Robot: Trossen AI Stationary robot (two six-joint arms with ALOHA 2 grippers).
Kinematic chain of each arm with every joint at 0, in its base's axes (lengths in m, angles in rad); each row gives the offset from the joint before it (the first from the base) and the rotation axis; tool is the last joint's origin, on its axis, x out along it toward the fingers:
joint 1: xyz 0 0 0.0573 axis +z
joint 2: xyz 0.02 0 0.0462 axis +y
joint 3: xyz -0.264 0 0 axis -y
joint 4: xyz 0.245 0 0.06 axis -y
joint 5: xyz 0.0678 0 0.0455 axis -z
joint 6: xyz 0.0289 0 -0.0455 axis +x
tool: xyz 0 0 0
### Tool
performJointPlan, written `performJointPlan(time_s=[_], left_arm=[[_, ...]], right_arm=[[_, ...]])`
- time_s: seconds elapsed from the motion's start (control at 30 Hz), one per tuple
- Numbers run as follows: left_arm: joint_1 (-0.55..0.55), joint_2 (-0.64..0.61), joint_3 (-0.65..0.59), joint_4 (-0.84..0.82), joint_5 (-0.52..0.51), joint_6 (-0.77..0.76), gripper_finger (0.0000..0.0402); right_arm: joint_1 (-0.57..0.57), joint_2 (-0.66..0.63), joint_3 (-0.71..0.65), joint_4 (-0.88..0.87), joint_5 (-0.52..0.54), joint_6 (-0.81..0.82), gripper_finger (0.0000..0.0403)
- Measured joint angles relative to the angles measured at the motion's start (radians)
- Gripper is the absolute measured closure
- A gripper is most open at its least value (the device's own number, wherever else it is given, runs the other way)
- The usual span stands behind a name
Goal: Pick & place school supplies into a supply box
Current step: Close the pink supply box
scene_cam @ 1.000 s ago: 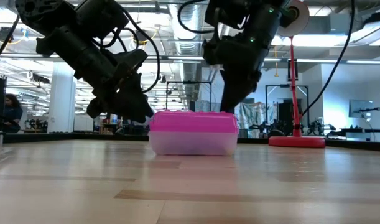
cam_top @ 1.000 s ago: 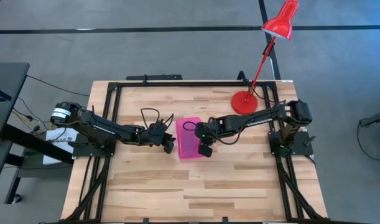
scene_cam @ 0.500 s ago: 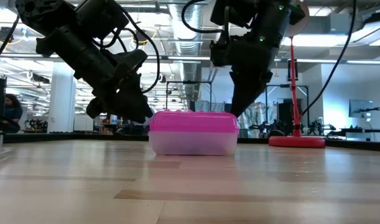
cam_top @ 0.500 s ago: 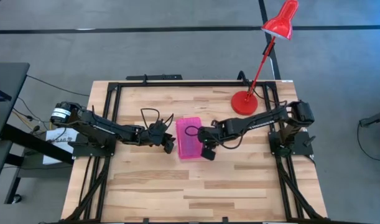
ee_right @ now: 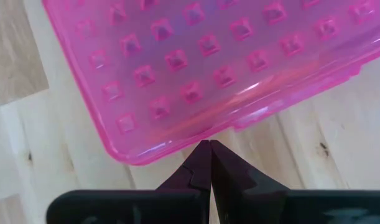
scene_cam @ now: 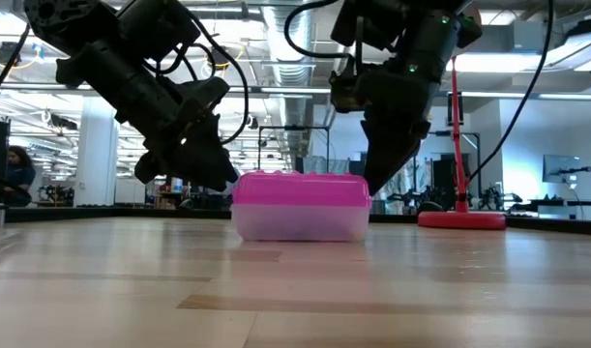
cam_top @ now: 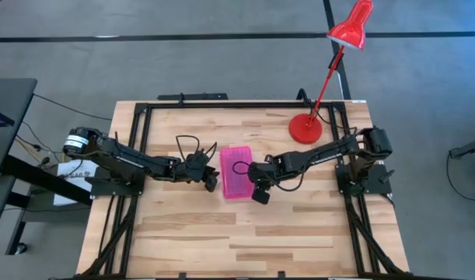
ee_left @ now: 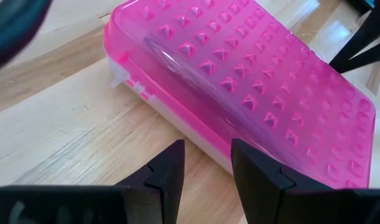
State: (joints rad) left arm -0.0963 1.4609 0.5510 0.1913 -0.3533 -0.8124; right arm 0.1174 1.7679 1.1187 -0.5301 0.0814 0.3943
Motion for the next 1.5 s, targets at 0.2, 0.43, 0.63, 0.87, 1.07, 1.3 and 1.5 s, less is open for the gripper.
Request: performJointPlan(time_s=[0.2, 0.43, 0.63, 0.87, 1.07, 1.3, 1.5], left_arm=[[0.002, 0.000, 0.000, 0.001, 0.000, 0.000, 0.0276], [0.009, 0.000, 0.000, 0.001, -0.001, 0.000, 0.0276], [0.021, 0.000, 0.000, 0.002, 0.006, 0.000, 0.0276], [0.021, 0.000, 0.000, 0.002, 0.006, 0.006, 0.0276], [0.021, 0.000, 0.000, 0.002, 0.001, 0.014, 0.0276], [0.034, 0.000, 0.000, 0.002, 0.003, 0.014, 0.0276], [0.042, 0.000, 0.000, 0.014, 0.016, 0.015, 0.0276]], right_arm=[[0.000, 0.000, 0.000, 0.005, -0.001, 0.000, 0.0403], [0.007, 0.000, 0.000, 0.024, -0.009, 0.000, 0.0403], [0.007, 0.000, 0.000, 0.049, -0.028, 0.000, 0.0403], [0.007, 0.000, 0.000, 0.049, -0.032, -0.001, 0.0403], [0.012, -0.001, 0.000, 0.069, -0.047, -0.009, 0.0403], [0.013, -0.001, 0.000, 0.068, -0.046, -0.009, 0.0403], [0.014, -0.001, 0.000, 0.068, -0.046, -0.009, 0.0403]])
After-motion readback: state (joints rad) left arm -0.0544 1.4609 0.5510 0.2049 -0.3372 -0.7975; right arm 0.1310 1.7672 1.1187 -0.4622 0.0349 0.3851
